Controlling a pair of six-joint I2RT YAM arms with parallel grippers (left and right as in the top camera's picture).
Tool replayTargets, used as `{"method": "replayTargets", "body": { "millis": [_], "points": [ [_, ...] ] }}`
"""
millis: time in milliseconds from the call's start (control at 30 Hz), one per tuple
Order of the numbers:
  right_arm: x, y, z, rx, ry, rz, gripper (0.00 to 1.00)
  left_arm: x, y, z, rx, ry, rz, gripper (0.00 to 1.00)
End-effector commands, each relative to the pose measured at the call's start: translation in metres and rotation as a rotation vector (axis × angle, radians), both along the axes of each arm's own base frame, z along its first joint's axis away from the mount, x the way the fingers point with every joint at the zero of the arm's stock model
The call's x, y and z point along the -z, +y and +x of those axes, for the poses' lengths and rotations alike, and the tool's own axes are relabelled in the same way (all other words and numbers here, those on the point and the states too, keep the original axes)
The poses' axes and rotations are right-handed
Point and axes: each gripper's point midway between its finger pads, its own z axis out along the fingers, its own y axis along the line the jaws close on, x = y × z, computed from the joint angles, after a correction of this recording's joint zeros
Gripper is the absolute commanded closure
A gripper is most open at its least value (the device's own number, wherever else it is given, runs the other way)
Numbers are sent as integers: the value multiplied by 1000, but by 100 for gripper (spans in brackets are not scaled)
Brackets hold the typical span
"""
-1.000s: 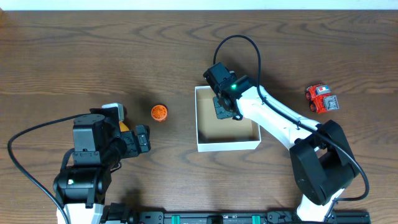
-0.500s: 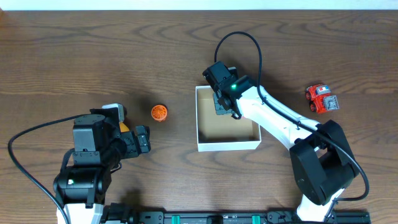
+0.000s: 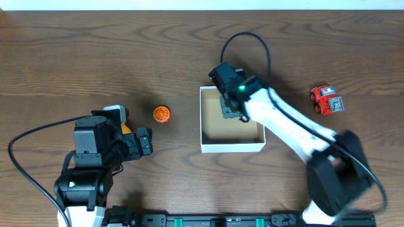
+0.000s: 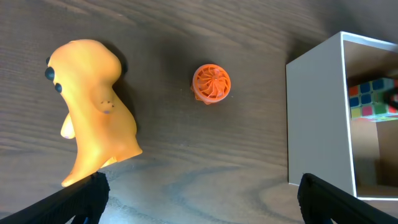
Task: Pack container
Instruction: 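Move the right gripper to the red toy truck and lower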
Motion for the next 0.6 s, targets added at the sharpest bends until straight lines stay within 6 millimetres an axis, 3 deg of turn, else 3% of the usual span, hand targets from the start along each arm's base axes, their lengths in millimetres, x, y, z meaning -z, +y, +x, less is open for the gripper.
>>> {"method": "replayTargets", "body": {
  "millis": [0,67,167,233,400,567],
  "points": [
    [-82,-23,14,13,-185,66,54,-10,-2,3,1,-23,-9,2],
    [-112,-51,15,58,-246,89,34,-10,-2,3,1,-23,-9,2],
    [-145,-102,16,130,-300,145,24,-10,-2,3,1,-23,-9,2],
    [-153,-134,17,169,-307,175,17,-10,-2,3,1,-23,-9,2],
    [-136,-223,20,252,-245,155,2,-10,-2,3,1,-23,-9,2],
    [-99,-273,24,251,-144,43,1,-10,-2,3,1,-23,-9,2]
  ]
}}
